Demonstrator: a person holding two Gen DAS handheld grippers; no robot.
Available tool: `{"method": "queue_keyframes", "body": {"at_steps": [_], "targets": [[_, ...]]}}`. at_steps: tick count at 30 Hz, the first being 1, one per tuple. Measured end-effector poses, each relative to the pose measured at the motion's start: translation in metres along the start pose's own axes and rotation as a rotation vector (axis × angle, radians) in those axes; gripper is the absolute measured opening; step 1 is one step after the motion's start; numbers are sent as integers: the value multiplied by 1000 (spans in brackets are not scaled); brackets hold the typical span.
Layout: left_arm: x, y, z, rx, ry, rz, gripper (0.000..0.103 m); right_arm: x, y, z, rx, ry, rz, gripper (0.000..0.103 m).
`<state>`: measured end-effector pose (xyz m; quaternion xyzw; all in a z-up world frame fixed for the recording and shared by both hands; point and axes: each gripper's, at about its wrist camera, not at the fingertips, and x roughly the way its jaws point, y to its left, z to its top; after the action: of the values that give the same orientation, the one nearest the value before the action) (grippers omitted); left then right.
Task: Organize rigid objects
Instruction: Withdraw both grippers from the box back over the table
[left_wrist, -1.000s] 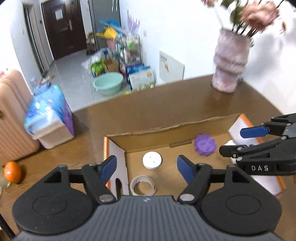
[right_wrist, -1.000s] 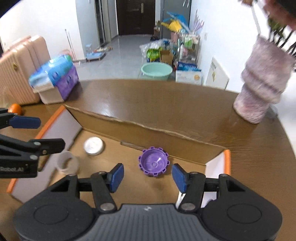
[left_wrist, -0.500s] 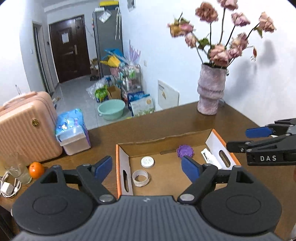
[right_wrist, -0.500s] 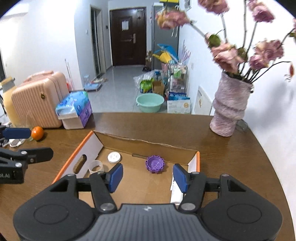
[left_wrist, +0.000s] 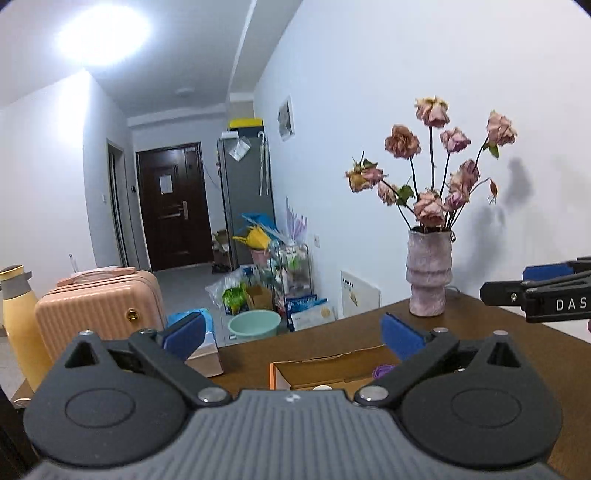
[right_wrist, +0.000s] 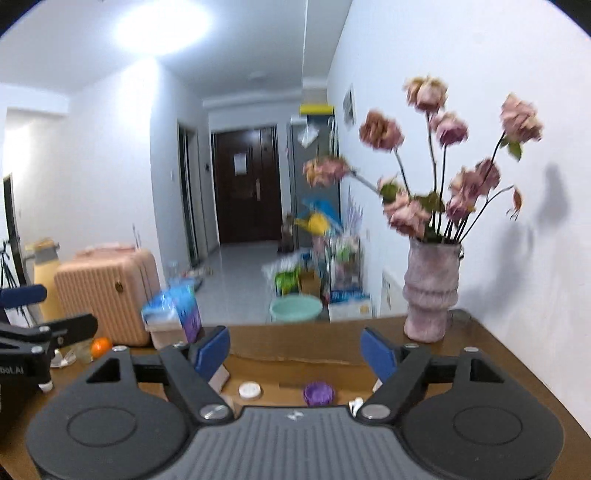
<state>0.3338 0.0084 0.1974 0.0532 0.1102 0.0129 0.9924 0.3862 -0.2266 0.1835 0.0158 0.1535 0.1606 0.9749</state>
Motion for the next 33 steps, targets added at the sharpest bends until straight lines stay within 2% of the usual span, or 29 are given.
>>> {"method": "queue_keyframes", "body": {"at_steps": [4,7,13,16,19,22,27,33], "targets": [[-17,3,-13,-25,-55,-4,103,-18,3,-16,8,-43,-5,78],[-35,2,-29,-35,-105,0,103,-35,5,-31,-7,-111,2,78],[-78,5,-67,-64,-195,-71,103,-76,13,-72,-21,-178,-10,82],[-101,6,-90,-74,-201,-73,103,-97,20,-99,-33,-174,9,85],[-123,9,-112,-83,-173,-67,103,-120,29,-127,-78,-178,20,86],[-146,13,-138,-81,-180,-93,103,-144,39,-153,-112,-198,12,87],[-179,22,-173,-120,-179,-43,103,-173,52,-185,-127,-218,6,89],[-214,21,-209,-57,-162,2,103,-197,69,-223,-57,-158,-40,90]]}}
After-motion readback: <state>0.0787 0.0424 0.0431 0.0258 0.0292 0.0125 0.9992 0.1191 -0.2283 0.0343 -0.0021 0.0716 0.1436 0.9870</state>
